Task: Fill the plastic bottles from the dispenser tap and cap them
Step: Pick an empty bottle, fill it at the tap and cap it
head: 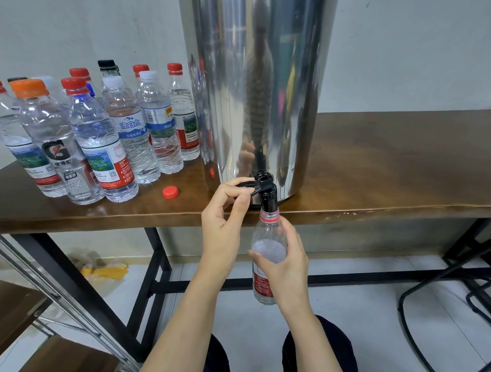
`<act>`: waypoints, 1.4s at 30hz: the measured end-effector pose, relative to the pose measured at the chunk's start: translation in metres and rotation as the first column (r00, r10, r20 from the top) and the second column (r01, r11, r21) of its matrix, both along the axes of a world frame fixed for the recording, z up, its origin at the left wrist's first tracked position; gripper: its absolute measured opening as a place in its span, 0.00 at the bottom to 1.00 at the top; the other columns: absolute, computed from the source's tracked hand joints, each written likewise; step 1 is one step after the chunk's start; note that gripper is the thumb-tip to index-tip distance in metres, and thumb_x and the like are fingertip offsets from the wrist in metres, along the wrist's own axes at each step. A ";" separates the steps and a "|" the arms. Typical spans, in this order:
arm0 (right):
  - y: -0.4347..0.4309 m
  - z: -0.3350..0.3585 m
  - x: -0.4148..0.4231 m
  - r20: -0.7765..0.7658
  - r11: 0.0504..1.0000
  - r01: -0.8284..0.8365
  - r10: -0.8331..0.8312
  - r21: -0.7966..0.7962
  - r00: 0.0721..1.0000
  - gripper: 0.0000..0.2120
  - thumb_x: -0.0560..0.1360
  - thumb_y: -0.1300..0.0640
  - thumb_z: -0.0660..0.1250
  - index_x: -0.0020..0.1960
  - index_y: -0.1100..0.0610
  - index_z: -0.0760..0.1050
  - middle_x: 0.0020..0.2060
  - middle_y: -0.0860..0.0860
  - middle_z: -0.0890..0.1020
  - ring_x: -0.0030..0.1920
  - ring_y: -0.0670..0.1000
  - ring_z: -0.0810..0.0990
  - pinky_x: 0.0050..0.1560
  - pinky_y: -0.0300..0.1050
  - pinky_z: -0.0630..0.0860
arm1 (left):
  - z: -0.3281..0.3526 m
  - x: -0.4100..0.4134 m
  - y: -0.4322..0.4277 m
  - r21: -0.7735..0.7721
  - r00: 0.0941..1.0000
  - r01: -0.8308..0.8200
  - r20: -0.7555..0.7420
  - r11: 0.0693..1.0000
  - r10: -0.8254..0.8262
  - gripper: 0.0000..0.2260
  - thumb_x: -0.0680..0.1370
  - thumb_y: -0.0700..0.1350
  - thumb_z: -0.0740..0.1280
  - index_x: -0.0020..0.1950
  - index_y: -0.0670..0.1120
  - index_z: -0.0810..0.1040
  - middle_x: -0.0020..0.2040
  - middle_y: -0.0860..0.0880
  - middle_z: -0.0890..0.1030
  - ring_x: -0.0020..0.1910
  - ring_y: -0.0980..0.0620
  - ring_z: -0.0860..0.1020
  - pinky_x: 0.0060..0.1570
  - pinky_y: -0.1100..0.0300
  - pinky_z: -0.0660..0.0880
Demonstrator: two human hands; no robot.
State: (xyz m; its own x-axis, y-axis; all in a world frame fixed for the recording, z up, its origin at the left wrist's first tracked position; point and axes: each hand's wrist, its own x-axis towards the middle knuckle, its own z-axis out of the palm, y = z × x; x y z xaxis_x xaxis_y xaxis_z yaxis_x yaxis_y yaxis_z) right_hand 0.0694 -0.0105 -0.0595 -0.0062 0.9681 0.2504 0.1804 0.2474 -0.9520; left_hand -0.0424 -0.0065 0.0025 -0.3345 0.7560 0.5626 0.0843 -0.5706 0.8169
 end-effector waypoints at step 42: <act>0.002 -0.002 0.000 0.013 1.000 -0.001 0.001 0.003 1.000 0.39 0.67 0.58 0.80 0.62 0.28 0.62 0.59 0.27 0.68 0.61 0.24 0.64 0.70 0.46 0.67 | 0.004 -0.002 -0.002 0.005 0.999 -0.024 -0.036 1.000 0.024 0.12 0.78 0.44 0.67 0.44 0.63 0.81 0.55 0.60 0.82 0.61 0.54 0.78 0.60 0.59 0.73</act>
